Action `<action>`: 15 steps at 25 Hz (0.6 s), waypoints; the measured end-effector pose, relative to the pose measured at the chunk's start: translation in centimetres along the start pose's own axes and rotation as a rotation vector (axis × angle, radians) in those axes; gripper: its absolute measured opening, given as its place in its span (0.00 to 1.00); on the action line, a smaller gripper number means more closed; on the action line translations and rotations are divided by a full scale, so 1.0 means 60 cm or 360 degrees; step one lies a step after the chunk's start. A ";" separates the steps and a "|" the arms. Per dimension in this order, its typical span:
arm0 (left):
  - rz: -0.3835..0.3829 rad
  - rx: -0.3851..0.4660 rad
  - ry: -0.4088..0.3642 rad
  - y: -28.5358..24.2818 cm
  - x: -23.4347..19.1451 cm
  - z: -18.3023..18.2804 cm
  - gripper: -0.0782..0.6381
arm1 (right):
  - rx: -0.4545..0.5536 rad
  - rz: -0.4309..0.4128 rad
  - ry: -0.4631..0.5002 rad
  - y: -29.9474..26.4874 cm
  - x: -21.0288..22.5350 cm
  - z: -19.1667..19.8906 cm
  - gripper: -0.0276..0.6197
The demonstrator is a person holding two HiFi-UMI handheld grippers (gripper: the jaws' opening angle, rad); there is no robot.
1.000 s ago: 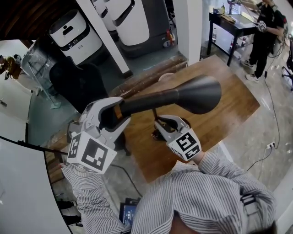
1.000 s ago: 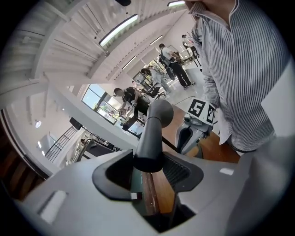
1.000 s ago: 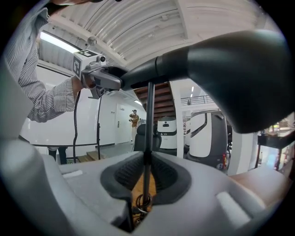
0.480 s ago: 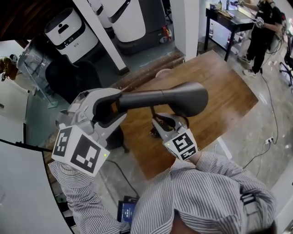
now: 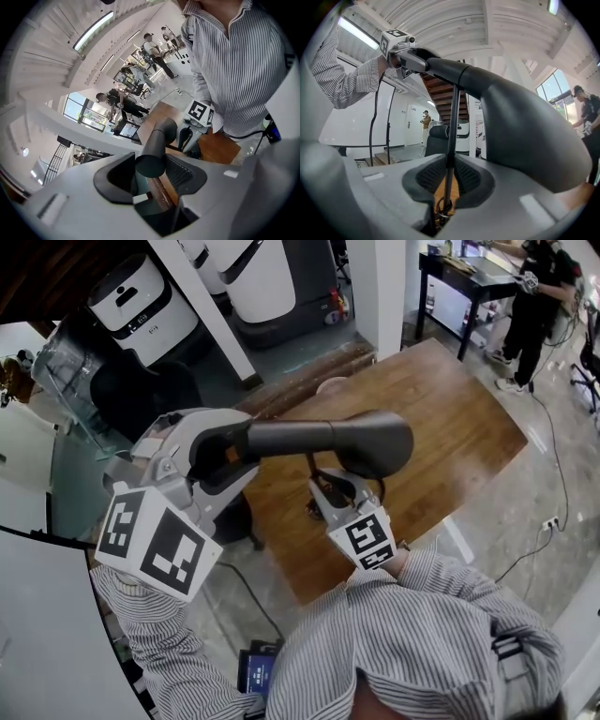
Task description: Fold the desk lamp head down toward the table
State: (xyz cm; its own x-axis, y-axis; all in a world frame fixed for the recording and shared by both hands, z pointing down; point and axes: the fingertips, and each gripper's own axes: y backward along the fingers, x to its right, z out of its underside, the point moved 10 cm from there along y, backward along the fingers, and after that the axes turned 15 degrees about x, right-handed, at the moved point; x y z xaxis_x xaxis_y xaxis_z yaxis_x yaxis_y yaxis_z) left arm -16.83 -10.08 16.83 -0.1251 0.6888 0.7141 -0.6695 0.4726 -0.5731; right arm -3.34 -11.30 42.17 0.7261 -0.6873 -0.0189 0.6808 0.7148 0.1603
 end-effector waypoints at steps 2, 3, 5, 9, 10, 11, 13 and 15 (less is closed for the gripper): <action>0.0019 -0.0009 -0.0013 -0.001 -0.001 0.000 0.40 | -0.0002 0.0013 0.0013 -0.001 -0.003 0.001 0.12; 0.0026 -0.0010 -0.0015 -0.001 -0.002 0.000 0.40 | -0.0003 0.0020 0.0017 -0.001 -0.003 0.001 0.12; 0.0029 -0.0006 -0.0008 -0.001 -0.003 -0.001 0.40 | -0.0007 0.0025 0.0025 -0.001 -0.005 0.000 0.12; -0.0051 0.0023 0.0038 0.004 0.002 0.003 0.41 | -0.0014 0.0012 0.0067 -0.001 -0.008 -0.003 0.12; -0.0091 0.0040 0.0060 0.005 0.006 0.005 0.41 | -0.0020 0.0004 0.0084 -0.001 -0.008 -0.003 0.12; -0.0136 0.0060 0.0086 0.006 0.010 0.009 0.41 | -0.0031 -0.0006 0.0101 -0.001 -0.009 -0.004 0.13; -0.0231 0.0114 0.0143 0.006 0.018 0.017 0.42 | -0.0062 -0.0023 0.0127 -0.001 -0.008 -0.004 0.14; -0.0331 0.0175 0.0195 0.008 0.027 0.026 0.42 | -0.0076 -0.0038 0.0139 0.000 -0.008 -0.006 0.14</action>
State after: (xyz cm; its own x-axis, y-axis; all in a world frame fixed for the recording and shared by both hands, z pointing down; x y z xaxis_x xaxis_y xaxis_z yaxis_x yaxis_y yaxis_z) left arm -18.47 -9.57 18.36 0.1087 0.6477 0.7541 -0.7481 0.5529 -0.3670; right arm -3.64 -10.93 41.85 0.7139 -0.6917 -0.1087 0.7002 0.7052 0.1116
